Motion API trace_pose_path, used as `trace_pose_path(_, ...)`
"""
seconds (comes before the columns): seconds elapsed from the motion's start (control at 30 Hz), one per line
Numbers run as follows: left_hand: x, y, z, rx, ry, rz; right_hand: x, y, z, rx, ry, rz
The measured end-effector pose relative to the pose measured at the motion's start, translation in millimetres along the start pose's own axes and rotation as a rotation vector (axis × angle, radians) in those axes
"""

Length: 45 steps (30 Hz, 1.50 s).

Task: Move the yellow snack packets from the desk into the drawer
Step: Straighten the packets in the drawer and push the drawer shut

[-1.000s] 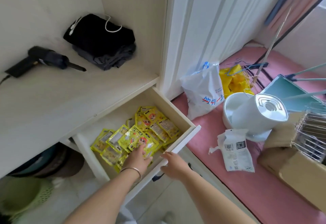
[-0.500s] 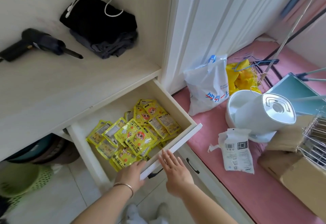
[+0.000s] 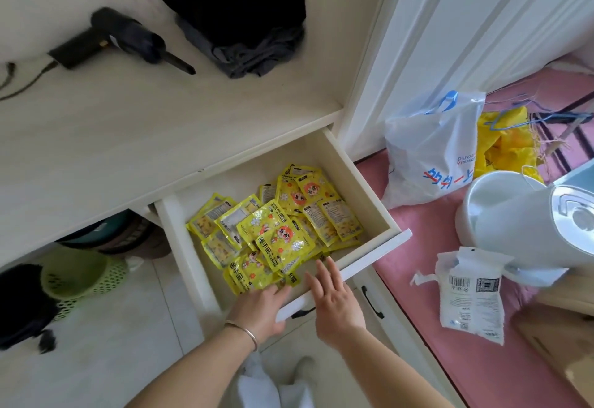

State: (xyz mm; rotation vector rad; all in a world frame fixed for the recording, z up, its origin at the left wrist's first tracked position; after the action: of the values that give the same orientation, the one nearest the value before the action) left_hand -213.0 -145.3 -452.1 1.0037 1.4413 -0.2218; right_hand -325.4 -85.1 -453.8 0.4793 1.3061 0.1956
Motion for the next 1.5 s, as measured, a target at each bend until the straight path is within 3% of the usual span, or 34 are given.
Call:
trace_pose_path(0.47,-24,-32,51,-0.009,-0.023,-0.145,-26,-61,21,-0.018,0.006,-0.170)
trace_pose_path(0.57,-36,-36,63,0.009,-0.004,-0.239,-33,-77,25,-0.035,0.014,-0.193)
trace_pose_path(0.73,-54,-40,73,0.057,-0.176,-0.438,-42,-100,30,-0.065,-0.019,-0.226)
trace_pose_path(0.83,-66,-41,83,0.042,-0.199,-0.558,-57,-111,34,0.003,-0.204,-0.366)
trace_pose_path(0.93,-75,-46,96,0.013,-0.247,-0.599,-74,-108,30,0.350,-0.667,-0.645)
trace_pose_path(1.0,-80,-50,104,-0.004,-0.291,-0.593,-79,-110,34,0.558,-0.929,-0.696)
trace_pose_path(1.13,-89,-56,116,-0.071,-0.307,-0.609,-83,-130,48,0.854,-1.332,-0.562)
trace_pose_path(1.23,-95,-61,127,-0.121,-0.320,-0.615,-80,-143,56,0.972,-1.450,-0.412)
trace_pose_path(1.5,-118,-81,163,-0.242,-0.218,-0.518,-73,-168,92,0.895,-1.424,-0.123)
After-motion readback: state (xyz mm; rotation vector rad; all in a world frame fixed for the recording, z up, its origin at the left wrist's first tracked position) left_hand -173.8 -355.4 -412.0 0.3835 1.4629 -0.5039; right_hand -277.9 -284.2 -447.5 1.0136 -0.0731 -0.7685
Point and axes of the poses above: each hand's wrist, its own y-axis away from the middle knuckle, its own x-axis out of the palm, z = x × y, the point moved 6 cm from there along -y, towards the middle knuckle, and after that the axes turned 9 degrees about -z, right-handed, at the moved point
